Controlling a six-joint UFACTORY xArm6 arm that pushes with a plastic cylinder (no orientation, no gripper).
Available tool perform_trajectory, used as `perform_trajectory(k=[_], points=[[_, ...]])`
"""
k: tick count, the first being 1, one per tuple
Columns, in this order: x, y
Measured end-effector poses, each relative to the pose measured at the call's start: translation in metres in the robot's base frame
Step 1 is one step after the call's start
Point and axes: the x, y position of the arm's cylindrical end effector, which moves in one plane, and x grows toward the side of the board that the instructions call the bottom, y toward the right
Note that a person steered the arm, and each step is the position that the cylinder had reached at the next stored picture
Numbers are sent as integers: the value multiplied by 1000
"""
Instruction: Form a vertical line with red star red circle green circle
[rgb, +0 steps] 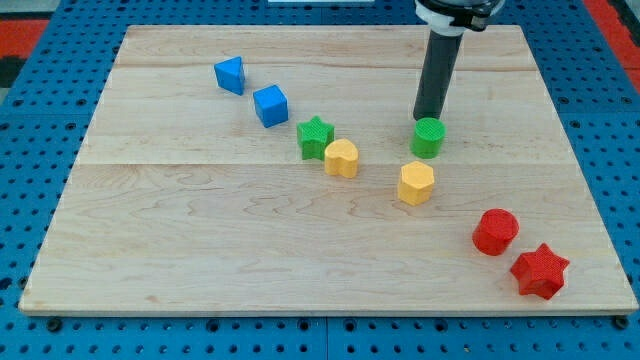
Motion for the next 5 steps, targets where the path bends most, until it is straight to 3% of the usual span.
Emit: perform_trajectory(k=[1,2,3,4,5], points=[[5,1],[38,19],[30,51],[67,141],[100,91]])
